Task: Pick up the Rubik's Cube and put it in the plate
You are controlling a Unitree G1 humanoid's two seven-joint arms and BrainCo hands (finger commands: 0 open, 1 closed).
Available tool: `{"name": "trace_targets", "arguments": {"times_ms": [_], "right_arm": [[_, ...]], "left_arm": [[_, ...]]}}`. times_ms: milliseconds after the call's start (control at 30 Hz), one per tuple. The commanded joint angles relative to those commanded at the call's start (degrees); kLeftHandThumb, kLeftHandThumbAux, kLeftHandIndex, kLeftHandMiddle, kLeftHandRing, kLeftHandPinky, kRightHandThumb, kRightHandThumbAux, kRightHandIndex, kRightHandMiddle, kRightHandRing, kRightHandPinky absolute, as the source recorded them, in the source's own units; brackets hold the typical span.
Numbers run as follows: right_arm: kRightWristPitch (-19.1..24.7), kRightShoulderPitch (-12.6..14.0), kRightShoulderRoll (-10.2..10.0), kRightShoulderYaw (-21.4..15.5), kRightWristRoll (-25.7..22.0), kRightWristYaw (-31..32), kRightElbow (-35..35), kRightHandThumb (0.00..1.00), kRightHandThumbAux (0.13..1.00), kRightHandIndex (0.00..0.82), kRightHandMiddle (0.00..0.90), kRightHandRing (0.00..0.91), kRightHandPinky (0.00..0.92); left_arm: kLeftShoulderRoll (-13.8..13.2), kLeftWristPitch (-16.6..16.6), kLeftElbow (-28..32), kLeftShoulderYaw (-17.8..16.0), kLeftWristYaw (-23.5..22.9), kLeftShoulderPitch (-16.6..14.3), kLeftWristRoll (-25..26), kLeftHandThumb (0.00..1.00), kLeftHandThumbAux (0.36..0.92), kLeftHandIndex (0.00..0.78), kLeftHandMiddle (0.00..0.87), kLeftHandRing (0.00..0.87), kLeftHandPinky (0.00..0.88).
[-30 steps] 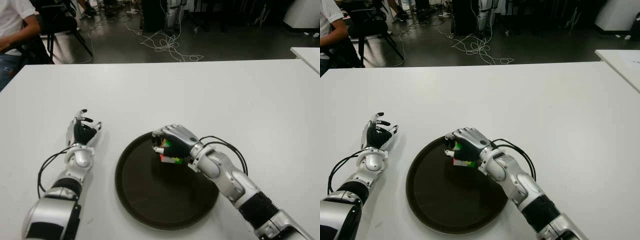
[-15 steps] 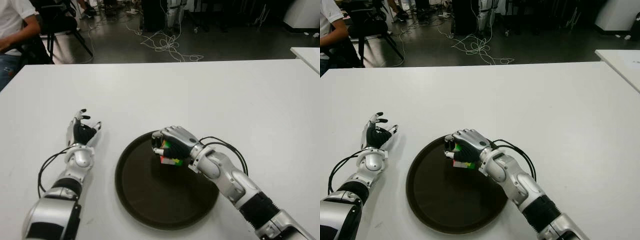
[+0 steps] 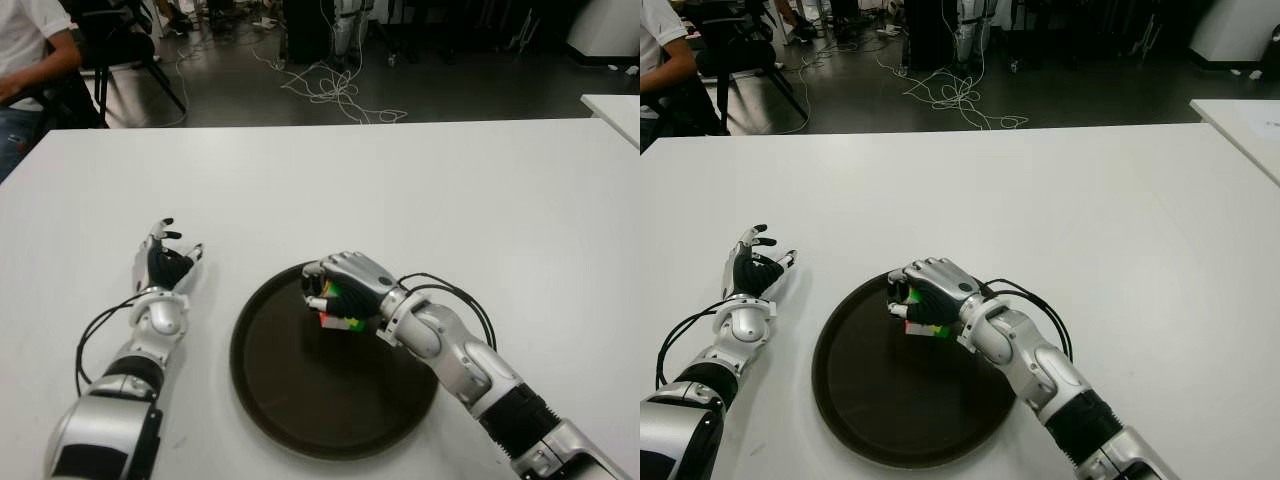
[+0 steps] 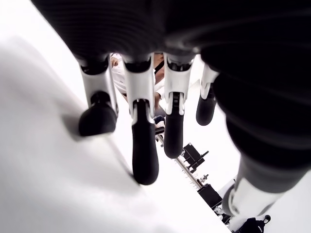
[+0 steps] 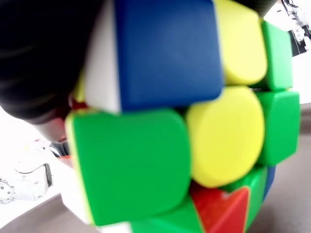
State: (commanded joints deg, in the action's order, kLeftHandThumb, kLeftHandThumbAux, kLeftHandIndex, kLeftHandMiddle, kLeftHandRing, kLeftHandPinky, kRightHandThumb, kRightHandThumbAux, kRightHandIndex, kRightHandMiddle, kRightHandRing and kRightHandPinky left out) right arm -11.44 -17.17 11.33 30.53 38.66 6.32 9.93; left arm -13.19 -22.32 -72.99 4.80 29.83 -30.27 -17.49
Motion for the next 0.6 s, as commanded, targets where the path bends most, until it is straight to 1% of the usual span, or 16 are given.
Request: {"name": "trace_targets", "arguments": {"times_ms": [33,67,100,133,167,233,333,400,433,600], "right_arm": [[0.0,0.1,-0.1,-0.1,-0.1,-0.1,0.0,0.233,0.746,0.243,0.434,0.519,0.542],[-0.1,0.1,-0.2,-0.1,-0.3,-0.1,0.1,0.186,0.743,0.219,0.401,0.491,0.521],[-0.2,0.1,-0.3,-0.2,-0.5,0.0,0.2,0.119,0.72,0.153,0.29,0.373,0.417],[-0.6,0.1,-0.4,-0.1,-0.6,-0.2,0.4,0.076,0.705,0.111,0.219,0.298,0.349],[-0.8,0.0,-0.4,-0.1,-0.7,-0.3,0.6,0.061,0.697,0.088,0.18,0.247,0.292],[-1.2,0.0,-0.4,0.0,-0.8,0.0,0.7,0.024,0.685,0.036,0.078,0.11,0.132],[-2.3,-0.2,0.0,0.0,-1.7,0.8,0.7,0.008,0.689,0.011,0.025,0.036,0.043],[-3.1,-0.3,0.3,0.1,-2.3,1.5,0.7,0.004,0.685,0.005,0.013,0.018,0.022],[-3.4,-0.4,0.5,0.2,-2.5,1.8,0.7,0.002,0.679,0.003,0.008,0.011,0.014],[-7.4,-1.9,1.4,0.6,-2.8,2.1,3.0,0.0,0.656,0.0,0.001,0.001,0.002]], "left_arm": [[0.0,0.0,0.0,0.0,0.0,0.0,0.0,0.251,0.739,0.176,0.307,0.357,0.391],[0.0,0.1,0.0,0.0,0.0,0.0,0.0,0.25,0.739,0.175,0.306,0.357,0.392],[0.0,0.1,0.0,0.0,0.0,0.0,0.0,0.246,0.74,0.17,0.301,0.354,0.395],[0.1,0.1,0.0,0.0,0.0,0.0,0.1,0.243,0.741,0.168,0.298,0.352,0.397],[0.1,0.1,0.0,0.0,-0.1,0.0,0.1,0.242,0.741,0.166,0.298,0.354,0.4],[0.1,0.2,0.0,-0.1,-0.1,0.0,0.2,0.243,0.741,0.164,0.299,0.359,0.406],[0.2,0.1,0.0,-0.3,-0.3,-0.1,0.5,0.26,0.743,0.166,0.302,0.364,0.417],[0.2,-0.1,-0.1,-0.4,-0.3,-0.1,0.5,0.276,0.749,0.172,0.306,0.367,0.423],[0.2,-0.2,-0.1,-0.5,-0.3,-0.1,0.5,0.277,0.748,0.17,0.299,0.357,0.409],[0.1,-0.2,-0.1,-0.4,-0.1,-0.1,0.3,0.274,0.745,0.166,0.288,0.34,0.396]]}}
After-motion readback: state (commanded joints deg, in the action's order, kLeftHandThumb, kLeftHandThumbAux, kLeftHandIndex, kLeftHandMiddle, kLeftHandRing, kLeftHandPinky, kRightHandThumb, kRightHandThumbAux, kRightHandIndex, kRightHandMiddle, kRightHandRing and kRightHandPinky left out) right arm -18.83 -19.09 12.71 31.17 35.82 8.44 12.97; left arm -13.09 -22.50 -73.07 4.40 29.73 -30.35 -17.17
